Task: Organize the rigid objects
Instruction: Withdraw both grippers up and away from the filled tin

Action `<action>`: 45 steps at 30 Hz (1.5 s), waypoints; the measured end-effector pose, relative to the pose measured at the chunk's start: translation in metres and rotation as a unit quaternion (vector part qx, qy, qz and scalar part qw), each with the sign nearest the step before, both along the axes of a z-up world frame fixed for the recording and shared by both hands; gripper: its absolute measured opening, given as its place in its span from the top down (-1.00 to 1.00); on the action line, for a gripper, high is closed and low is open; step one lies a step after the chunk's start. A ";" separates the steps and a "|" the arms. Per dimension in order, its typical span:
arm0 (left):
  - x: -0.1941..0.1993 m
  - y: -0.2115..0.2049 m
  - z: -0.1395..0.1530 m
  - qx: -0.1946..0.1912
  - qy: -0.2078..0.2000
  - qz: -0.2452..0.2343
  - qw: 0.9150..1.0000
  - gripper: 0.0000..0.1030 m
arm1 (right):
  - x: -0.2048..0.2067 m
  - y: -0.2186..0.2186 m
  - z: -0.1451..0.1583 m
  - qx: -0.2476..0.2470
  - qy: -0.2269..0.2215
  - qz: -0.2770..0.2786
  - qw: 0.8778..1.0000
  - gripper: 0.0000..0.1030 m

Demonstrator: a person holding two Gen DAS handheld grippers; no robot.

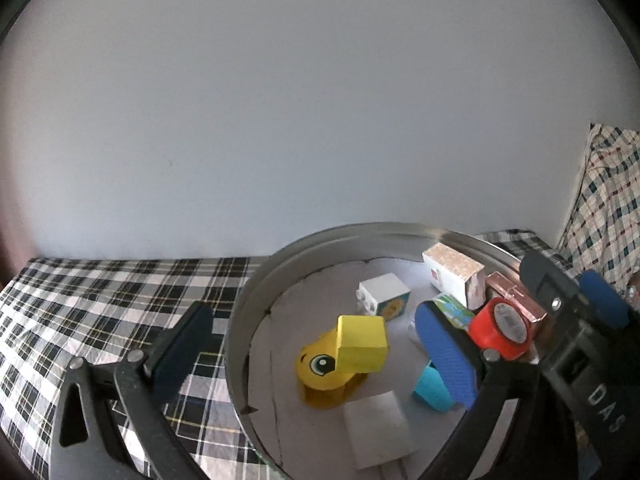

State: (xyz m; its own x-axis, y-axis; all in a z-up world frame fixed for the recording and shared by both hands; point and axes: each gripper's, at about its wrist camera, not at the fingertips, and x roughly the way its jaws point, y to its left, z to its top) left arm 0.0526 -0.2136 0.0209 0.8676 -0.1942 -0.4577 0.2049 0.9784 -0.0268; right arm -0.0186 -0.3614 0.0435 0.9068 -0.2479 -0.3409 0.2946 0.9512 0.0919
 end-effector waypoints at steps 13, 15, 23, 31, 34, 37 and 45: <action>-0.027 0.005 0.003 -0.008 -0.028 -0.009 1.000 -0.99 | -0.032 0.018 0.010 -0.043 -0.042 -0.026 0.998 -0.64; -0.031 0.007 0.004 -0.010 -0.032 -0.008 0.999 -0.99 | -0.037 0.019 0.011 -0.047 -0.048 -0.027 0.997 -0.65; -0.049 0.011 0.004 -0.004 -0.047 -0.017 0.999 -0.99 | -0.058 0.028 0.014 -0.069 -0.073 -0.035 0.994 -0.72; -0.062 0.019 0.006 -0.011 -0.045 -0.022 0.999 -0.99 | -0.071 0.034 0.016 -0.079 -0.081 -0.038 0.993 -0.80; -0.069 0.021 0.007 -0.014 -0.052 -0.022 0.998 -0.99 | -0.076 0.035 0.016 -0.079 -0.087 -0.041 0.992 -0.80; -0.073 0.021 0.009 -0.013 -0.055 -0.022 0.998 -0.99 | -0.084 0.036 0.017 -0.084 -0.104 -0.048 0.990 -0.81; -0.086 0.017 0.015 0.001 -0.075 -0.016 0.997 -0.99 | -0.111 0.052 0.023 -0.118 -0.161 -0.082 0.977 -0.98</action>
